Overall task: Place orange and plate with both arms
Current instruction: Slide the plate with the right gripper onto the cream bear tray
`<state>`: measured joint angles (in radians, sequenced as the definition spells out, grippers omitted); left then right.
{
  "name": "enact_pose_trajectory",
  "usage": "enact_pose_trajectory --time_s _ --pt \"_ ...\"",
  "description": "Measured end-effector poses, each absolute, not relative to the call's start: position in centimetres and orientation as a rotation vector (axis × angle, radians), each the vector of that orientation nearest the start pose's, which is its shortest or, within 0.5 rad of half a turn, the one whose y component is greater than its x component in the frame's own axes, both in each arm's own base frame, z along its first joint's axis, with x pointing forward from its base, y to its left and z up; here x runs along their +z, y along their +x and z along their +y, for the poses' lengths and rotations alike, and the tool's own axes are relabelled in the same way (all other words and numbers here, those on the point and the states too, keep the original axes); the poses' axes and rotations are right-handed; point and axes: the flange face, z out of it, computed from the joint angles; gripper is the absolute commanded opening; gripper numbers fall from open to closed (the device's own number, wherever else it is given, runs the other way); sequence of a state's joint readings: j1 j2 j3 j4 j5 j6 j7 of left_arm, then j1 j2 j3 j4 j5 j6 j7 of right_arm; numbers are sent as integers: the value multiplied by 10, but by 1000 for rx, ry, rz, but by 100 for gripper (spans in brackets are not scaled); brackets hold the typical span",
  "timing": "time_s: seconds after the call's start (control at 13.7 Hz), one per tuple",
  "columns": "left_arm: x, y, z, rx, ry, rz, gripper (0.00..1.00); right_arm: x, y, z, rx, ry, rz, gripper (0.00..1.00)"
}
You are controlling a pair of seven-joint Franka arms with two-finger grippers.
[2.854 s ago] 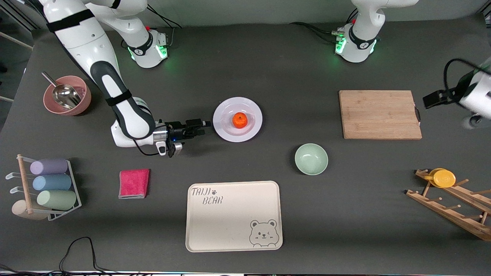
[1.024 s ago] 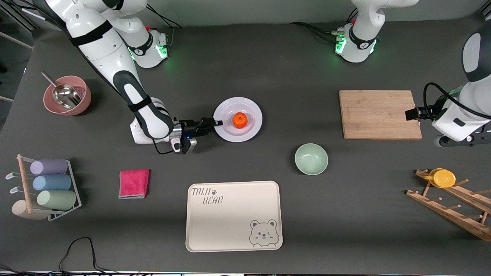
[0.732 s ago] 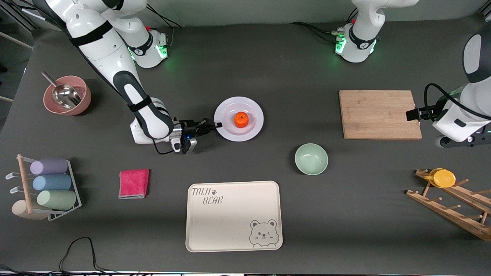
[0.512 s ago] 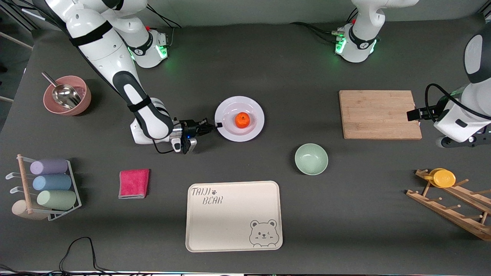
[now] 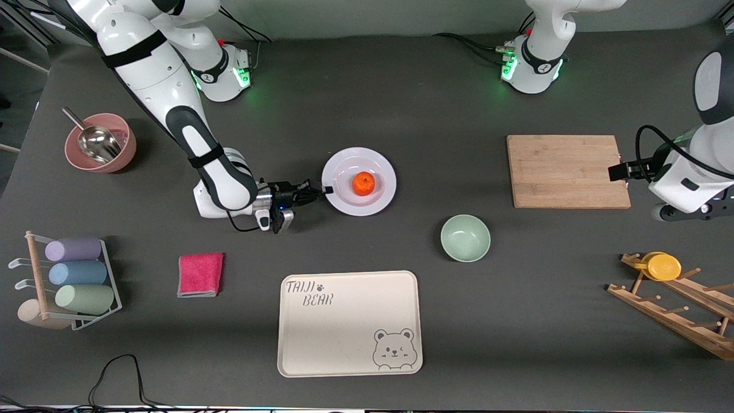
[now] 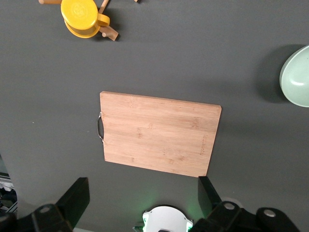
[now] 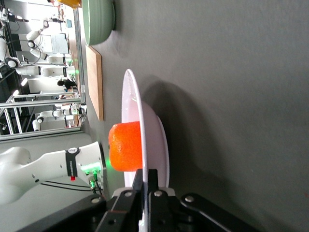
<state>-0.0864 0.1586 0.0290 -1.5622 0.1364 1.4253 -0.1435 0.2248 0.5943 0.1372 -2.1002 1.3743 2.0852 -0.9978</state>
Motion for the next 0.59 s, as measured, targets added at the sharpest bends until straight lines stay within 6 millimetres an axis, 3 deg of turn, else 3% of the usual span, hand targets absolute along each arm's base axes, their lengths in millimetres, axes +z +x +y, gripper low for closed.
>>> enact_pose_trajectory --time_s 0.29,0.59 --pt "529 576 -18 415 -2940 -127 100 135 500 231 180 -2038 -170 0" --pt "529 577 -18 415 -2940 -127 100 164 531 212 174 -1945 -116 0"
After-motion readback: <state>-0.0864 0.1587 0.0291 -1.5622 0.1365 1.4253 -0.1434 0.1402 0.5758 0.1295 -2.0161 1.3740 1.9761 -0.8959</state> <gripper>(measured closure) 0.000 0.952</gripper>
